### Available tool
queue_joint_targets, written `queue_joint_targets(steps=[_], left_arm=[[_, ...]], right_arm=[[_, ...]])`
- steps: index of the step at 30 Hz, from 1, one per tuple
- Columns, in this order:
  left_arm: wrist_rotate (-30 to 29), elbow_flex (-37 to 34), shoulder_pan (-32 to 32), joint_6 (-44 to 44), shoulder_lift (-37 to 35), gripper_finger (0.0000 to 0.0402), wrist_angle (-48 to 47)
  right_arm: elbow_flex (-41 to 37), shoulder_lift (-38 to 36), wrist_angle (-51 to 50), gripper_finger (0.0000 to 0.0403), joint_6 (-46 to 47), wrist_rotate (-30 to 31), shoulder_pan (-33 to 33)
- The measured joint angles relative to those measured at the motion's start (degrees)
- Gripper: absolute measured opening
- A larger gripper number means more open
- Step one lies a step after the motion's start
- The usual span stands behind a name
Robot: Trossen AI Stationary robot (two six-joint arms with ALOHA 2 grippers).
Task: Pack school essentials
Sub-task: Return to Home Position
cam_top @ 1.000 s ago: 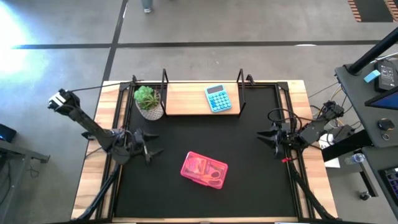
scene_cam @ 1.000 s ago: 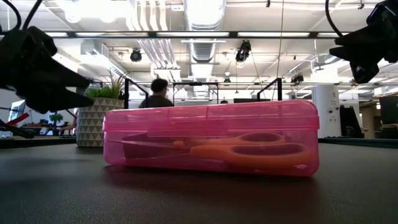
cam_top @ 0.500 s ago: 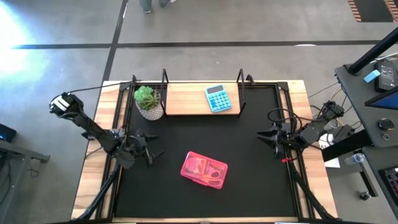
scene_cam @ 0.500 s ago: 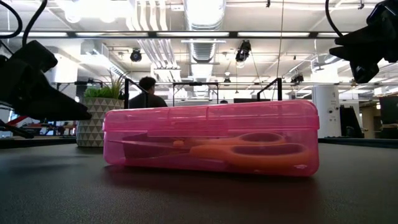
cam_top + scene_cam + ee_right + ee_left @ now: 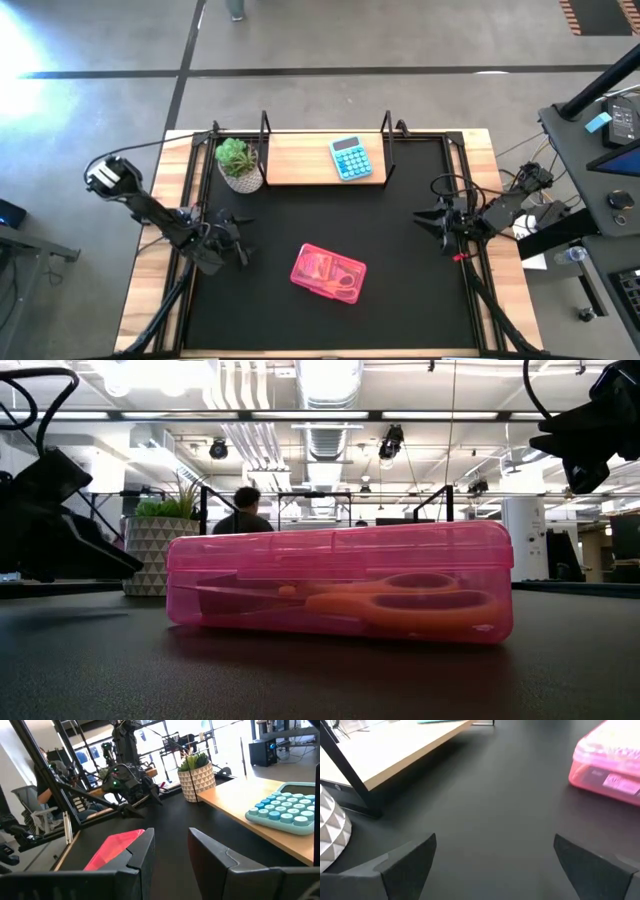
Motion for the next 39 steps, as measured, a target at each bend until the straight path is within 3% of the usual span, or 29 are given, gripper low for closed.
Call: queue_joint_targets(steps=[17, 39], left_arm=[[0.02, 0.11, 0.00, 0.00, 6.98, 0.0389, 0.02], [0.01, 0.15, -0.02, 0.00, 8.96, 0.0389, 0.02]], right_arm=[[0.00, -0.02, 0.00, 0.0109, 0.00, 0.00, 0.00], [0.00, 0.00, 0.00, 0.0109, 0.00, 0.02, 0.00]])
